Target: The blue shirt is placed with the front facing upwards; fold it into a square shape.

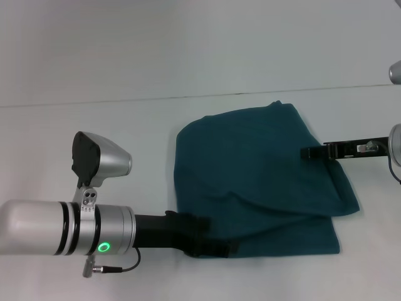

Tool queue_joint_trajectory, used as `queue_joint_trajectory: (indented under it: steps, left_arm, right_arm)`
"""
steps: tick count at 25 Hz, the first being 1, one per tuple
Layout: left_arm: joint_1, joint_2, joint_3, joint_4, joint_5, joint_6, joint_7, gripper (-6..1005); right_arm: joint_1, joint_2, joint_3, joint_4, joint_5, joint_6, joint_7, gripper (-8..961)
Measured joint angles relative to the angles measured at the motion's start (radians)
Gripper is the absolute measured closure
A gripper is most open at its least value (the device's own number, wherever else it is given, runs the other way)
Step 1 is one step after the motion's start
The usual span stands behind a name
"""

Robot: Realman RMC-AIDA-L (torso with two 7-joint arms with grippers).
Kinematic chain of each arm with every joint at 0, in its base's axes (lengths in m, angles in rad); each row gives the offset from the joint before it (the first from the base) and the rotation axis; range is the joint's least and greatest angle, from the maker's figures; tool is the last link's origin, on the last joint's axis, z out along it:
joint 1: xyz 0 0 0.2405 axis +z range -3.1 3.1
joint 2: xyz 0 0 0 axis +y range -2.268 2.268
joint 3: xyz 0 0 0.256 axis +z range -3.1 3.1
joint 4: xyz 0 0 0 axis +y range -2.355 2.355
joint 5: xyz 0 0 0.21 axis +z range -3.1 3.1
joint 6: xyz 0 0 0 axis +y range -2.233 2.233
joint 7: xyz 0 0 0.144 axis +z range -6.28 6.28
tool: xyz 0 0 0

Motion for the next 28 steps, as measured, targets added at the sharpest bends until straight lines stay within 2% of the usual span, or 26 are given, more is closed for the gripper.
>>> queue_joint_trajectory:
  steps: [8,13,22,28]
  left_arm:
    - [-0.002,0.001,0.000,0.000,0.000,0.001,0.000,77]
    - [-0.002,0.002,0.000,0.000,0.001,0.001,0.001,77]
    - [-0.002,0.002,0.000,0.000,0.001,0.001,0.002,78]
    - [-0.002,0.002,0.000,0.000,0.002,0.000,0.003,78]
  right_arm:
    - [0.006,0.005,0.001,-0.003,0.005,0.002,-0.010,616]
    - [0.006,0.007,0.007,-0.009,0.007,0.023,-0.013,850]
    - [0.016,0.006,0.000,-0.010,0.007,0.070,-0.013,954]
    - [0.031,0.005,0.000,-0.012,0.005,0.086,-0.016,953]
